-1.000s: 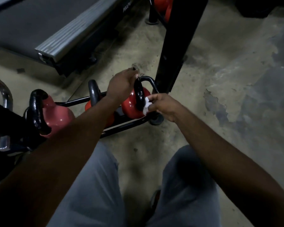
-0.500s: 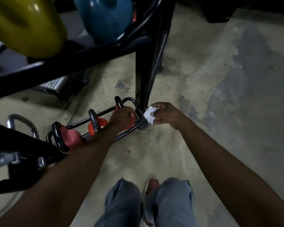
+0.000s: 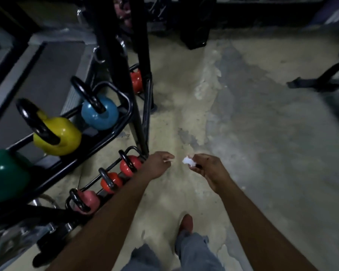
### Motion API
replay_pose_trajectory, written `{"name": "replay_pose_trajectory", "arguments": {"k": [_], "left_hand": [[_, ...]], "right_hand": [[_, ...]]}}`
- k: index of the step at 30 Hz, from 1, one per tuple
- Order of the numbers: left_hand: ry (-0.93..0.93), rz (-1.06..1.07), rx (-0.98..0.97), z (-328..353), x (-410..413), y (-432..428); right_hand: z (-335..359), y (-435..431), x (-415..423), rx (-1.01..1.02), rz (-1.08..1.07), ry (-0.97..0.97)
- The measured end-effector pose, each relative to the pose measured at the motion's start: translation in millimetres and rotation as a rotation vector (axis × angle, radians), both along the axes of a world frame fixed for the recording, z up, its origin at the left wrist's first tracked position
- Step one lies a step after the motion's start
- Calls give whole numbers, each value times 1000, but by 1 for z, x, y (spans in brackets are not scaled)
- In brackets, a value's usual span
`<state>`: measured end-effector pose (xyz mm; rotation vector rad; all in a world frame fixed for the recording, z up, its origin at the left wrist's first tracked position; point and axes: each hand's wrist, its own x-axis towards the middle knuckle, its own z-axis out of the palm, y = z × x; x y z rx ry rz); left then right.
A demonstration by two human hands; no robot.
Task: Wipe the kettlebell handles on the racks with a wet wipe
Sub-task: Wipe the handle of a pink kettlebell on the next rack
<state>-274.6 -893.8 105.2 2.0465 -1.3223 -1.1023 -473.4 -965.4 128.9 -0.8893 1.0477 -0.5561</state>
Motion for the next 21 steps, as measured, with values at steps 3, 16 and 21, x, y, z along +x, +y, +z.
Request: {"name": "replay_pose_trajectory", "arguments": {"k": [3,16,21], "left_hand": [[-33,-37,7,22,-16,-27],[-30,70,-48,58,-74,-198],[93,156,-22,48,-47,-264]], "right_hand": [[31,-7,-20,-90,-11,-15],[70,-173,-61,-206,-185,35],[72,-261,-34,-214,-245,79]]}}
